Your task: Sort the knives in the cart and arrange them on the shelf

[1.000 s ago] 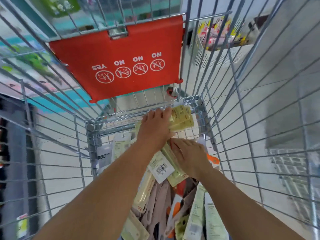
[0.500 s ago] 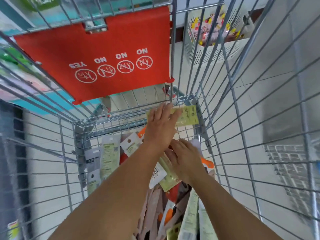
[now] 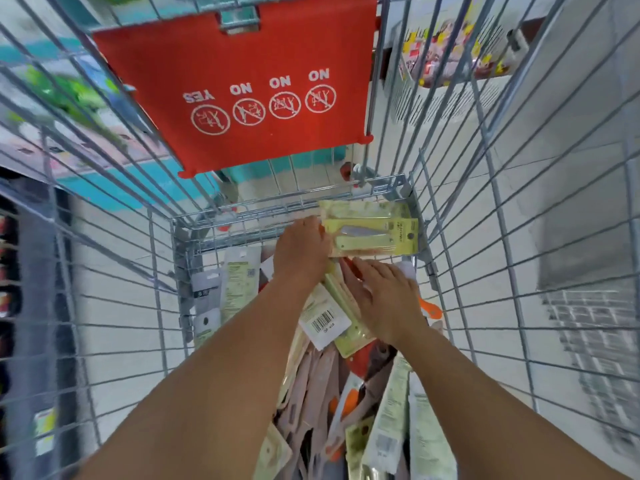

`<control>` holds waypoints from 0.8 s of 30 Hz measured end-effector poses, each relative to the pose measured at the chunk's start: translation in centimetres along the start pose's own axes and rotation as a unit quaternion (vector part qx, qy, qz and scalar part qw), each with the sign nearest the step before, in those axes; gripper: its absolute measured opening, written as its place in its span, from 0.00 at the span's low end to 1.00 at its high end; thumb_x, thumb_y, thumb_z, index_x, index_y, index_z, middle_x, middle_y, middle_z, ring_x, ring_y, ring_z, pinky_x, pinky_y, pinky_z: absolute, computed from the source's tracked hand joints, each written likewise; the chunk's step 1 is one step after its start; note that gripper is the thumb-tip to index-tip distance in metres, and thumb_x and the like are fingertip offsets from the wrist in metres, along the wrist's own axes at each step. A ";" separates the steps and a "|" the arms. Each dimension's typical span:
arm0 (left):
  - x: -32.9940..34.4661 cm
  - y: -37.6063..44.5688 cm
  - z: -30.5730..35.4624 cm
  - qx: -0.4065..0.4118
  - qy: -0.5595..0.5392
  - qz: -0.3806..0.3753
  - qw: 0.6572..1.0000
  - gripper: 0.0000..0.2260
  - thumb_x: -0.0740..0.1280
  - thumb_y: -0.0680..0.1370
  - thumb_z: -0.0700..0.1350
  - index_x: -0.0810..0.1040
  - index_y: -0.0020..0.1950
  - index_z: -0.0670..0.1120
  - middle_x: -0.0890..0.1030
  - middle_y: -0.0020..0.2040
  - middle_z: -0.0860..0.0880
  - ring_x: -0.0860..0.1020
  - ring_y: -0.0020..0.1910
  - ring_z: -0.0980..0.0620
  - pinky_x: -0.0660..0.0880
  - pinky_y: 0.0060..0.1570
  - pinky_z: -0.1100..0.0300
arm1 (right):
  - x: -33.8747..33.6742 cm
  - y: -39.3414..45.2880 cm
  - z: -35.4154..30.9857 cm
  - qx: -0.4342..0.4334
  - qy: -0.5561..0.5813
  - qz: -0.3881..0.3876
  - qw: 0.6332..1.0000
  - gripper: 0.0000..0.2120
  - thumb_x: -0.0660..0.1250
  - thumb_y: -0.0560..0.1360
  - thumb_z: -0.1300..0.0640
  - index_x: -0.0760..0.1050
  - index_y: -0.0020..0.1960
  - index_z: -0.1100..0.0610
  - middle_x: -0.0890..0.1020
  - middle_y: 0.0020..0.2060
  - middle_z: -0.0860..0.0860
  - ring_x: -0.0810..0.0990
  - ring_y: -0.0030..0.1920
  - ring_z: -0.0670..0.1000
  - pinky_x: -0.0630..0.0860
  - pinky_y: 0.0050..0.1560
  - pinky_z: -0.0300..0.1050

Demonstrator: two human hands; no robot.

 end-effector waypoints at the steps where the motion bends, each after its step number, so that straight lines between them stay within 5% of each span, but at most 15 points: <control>1: 0.0 -0.1 0.0 0.003 -0.026 -0.002 1.000 0.09 0.59 0.80 0.48 0.74 0.55 0.45 0.77 0.50 0.47 0.75 0.51 0.45 0.67 0.44 0.54 | -0.2 0.0 -0.1 -0.002 0.003 -0.002 1.000 0.26 0.46 0.77 0.42 0.65 0.72 0.44 0.70 0.69 0.43 0.66 0.69 0.52 0.63 0.65 0.53; 5: 0.2 0.1 -0.3 0.010 -0.106 -0.009 0.994 0.12 0.59 0.80 0.48 0.74 0.61 0.47 0.78 0.50 0.49 0.75 0.51 0.47 0.71 0.49 0.51 | -0.9 0.3 -0.8 -0.027 0.055 0.004 0.998 0.32 0.40 0.70 0.37 0.73 0.64 0.42 0.78 0.60 0.42 0.75 0.60 0.52 0.70 0.59 0.53; 7: 0.2 0.7 0.1 0.002 -0.122 0.010 0.992 0.10 0.60 0.79 0.47 0.77 0.54 0.45 0.79 0.47 0.47 0.75 0.51 0.44 0.71 0.48 0.51 | -1.0 0.7 -0.9 -0.031 0.076 -0.014 0.997 0.34 0.40 0.68 0.37 0.75 0.62 0.42 0.80 0.58 0.43 0.76 0.59 0.52 0.71 0.58 0.55; 12: -0.4 1.2 1.4 -0.075 -0.178 0.025 0.981 0.12 0.63 0.77 0.48 0.74 0.35 0.47 0.76 0.33 0.51 0.77 0.42 0.45 0.67 0.37 0.58 | -1.5 1.0 -0.9 0.084 0.217 0.040 0.972 0.15 0.58 0.77 0.56 0.73 0.63 0.50 0.80 0.55 0.47 0.78 0.50 0.49 0.72 0.48 0.43; 15: -0.4 1.0 1.4 -0.107 -0.180 0.033 0.977 0.07 0.63 0.77 0.49 0.76 0.46 0.46 0.77 0.40 0.52 0.77 0.44 0.48 0.67 0.37 0.59 | -1.8 1.2 -1.0 0.130 0.269 0.121 0.947 0.11 0.61 0.77 0.60 0.70 0.60 0.52 0.77 0.54 0.48 0.77 0.45 0.49 0.67 0.42 0.41; 18: -0.7 0.5 1.5 -0.142 -0.217 0.045 0.965 0.12 0.64 0.78 0.48 0.71 0.59 0.45 0.75 0.47 0.51 0.74 0.47 0.49 0.68 0.44 0.58 | -1.8 1.7 -1.2 0.145 0.264 0.153 0.941 0.16 0.62 0.77 0.60 0.68 0.64 0.54 0.74 0.59 0.52 0.74 0.54 0.52 0.70 0.50 0.45; 24: -2.1 0.9 2.1 -0.116 -0.294 0.091 0.944 0.07 0.65 0.78 0.46 0.80 0.53 0.47 0.80 0.47 0.53 0.77 0.46 0.54 0.69 0.42 0.65 | -2.7 2.1 -2.0 0.096 0.182 0.188 0.960 0.24 0.60 0.77 0.62 0.64 0.73 0.55 0.63 0.72 0.53 0.60 0.71 0.53 0.57 0.69 0.43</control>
Point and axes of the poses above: each hand's wrist, its own y-axis towards the middle knuckle, its own x-axis out of the palm, z = x × y, the point moved 1 cm from there along y, towards the middle knuckle
